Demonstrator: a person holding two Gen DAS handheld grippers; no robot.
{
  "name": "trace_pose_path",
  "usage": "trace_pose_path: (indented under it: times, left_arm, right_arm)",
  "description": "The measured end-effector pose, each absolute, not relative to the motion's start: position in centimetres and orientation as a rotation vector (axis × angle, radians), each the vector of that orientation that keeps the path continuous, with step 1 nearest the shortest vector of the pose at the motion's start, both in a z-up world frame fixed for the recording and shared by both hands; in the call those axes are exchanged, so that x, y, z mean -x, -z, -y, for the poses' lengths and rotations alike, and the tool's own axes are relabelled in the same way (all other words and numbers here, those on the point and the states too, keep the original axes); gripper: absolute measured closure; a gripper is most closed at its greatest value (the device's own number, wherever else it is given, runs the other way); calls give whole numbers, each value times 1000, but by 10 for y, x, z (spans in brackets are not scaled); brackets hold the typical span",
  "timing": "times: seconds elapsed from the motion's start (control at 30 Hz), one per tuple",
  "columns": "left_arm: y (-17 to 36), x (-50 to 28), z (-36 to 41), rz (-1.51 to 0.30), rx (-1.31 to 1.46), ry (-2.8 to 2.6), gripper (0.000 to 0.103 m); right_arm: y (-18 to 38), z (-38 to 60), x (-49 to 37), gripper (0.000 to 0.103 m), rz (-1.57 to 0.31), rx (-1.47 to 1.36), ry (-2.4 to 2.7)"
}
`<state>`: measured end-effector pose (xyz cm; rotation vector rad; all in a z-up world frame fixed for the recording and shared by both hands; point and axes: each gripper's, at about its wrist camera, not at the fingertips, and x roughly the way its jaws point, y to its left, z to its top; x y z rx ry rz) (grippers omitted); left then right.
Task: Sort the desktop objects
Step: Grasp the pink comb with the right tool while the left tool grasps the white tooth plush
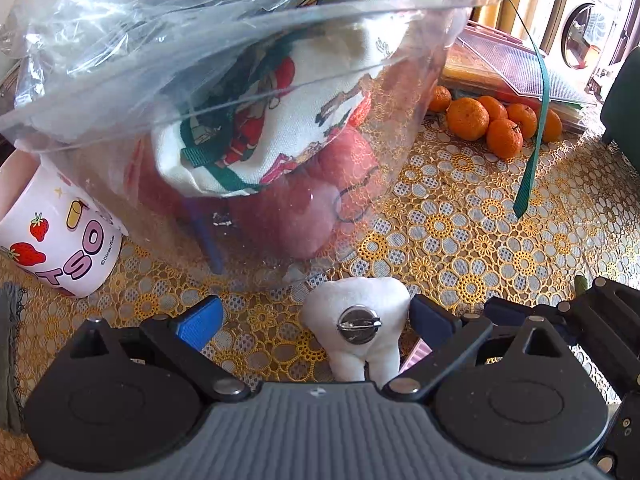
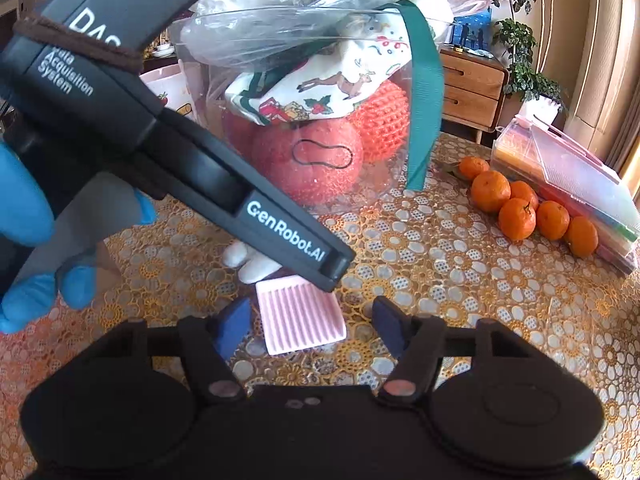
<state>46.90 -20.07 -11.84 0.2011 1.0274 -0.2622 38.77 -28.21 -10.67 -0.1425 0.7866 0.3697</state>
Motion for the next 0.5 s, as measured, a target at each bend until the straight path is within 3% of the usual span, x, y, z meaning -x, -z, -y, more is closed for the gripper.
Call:
trace_pose_path:
  times: [0.13, 0.2, 0.27, 0.37, 0.5]
  left_arm:
    - [119, -466, 203, -1014, -201, 274, 8]
    - [118, -465, 204, -1009, -195, 281, 17]
    - [113, -463, 206, -1007, -188, 291, 32]
    - [110, -459, 211, -1005, -189, 305, 49]
    - [109, -454, 216, -1003, -212, 295, 52]
  right_arm:
    - [106, 282, -386, 47, -778, 140, -370]
    - [106, 280, -385, 52, -776, 146, -372]
    - [105, 278, -383, 58, -775, 151, -376]
    - [104, 274, -381, 60, -773, 169, -370]
    - [104, 273, -380, 60, -780, 174, -361]
